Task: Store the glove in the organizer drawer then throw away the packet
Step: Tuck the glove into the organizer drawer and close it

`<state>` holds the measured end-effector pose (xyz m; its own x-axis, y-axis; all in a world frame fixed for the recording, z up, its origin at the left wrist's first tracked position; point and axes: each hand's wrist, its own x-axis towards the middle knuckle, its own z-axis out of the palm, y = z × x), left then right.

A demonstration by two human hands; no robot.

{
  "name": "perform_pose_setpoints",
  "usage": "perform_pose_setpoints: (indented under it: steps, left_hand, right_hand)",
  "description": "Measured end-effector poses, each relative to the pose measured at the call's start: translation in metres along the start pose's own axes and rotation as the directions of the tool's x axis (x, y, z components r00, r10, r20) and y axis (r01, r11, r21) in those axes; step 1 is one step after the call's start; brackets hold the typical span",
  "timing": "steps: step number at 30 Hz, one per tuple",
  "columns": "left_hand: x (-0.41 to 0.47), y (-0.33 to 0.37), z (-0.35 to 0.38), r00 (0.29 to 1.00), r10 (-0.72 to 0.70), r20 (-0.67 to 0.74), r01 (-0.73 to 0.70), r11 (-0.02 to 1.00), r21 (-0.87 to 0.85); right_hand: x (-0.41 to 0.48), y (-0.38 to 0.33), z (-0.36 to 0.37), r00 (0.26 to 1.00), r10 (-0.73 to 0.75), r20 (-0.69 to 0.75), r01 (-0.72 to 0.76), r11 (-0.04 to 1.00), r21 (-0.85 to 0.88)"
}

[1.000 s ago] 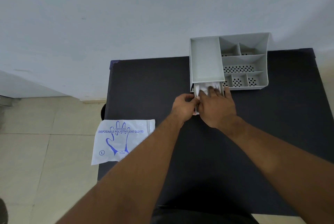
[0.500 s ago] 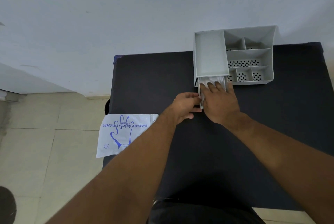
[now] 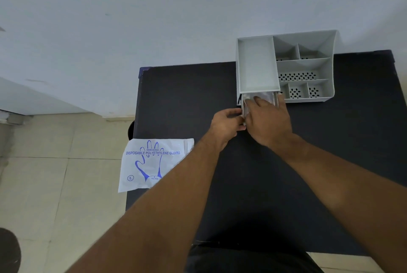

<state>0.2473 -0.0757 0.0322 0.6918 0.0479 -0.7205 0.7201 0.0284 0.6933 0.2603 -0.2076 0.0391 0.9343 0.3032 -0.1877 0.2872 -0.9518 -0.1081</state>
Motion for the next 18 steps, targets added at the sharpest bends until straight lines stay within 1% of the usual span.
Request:
perform_pose_setpoints:
  steps: [2, 3, 7, 12, 16, 18]
  left_hand:
    - [0.001, 0.001, 0.000, 1.000, 0.006, -0.019, -0.006, 1.000, -0.021]
    - [0.001, 0.001, 0.000, 1.000, 0.008, -0.023, -0.009, 0.999, -0.032]
    - [0.002, 0.000, 0.000, 0.998, 0.006, -0.068, -0.010, 0.998, -0.061]
    - [0.007, -0.003, 0.002, 0.992, -0.017, -0.125, 0.008, 0.997, -0.078]
    - [0.007, -0.003, 0.003, 0.990, -0.030, -0.135, 0.009, 0.989, -0.149]
    - [0.005, -0.001, 0.005, 0.991, -0.023, -0.133, -0.003, 0.981, -0.192]
  right_hand:
    - [-0.008, 0.003, 0.006, 0.994, -0.032, -0.103, 0.034, 0.999, 0.020]
    - [-0.013, 0.004, 0.009, 0.992, -0.050, -0.120, 0.054, 0.998, 0.028]
    - [-0.018, 0.006, 0.017, 0.995, -0.074, -0.072, 0.076, 0.997, 0.026]
    - [-0.013, 0.004, 0.016, 0.998, -0.062, -0.009, 0.062, 0.998, -0.004]
    - [-0.010, 0.002, 0.015, 0.998, -0.057, -0.029, 0.057, 0.998, 0.002]
    - [-0.013, 0.006, 0.017, 0.996, -0.042, -0.076, 0.043, 0.999, 0.012]
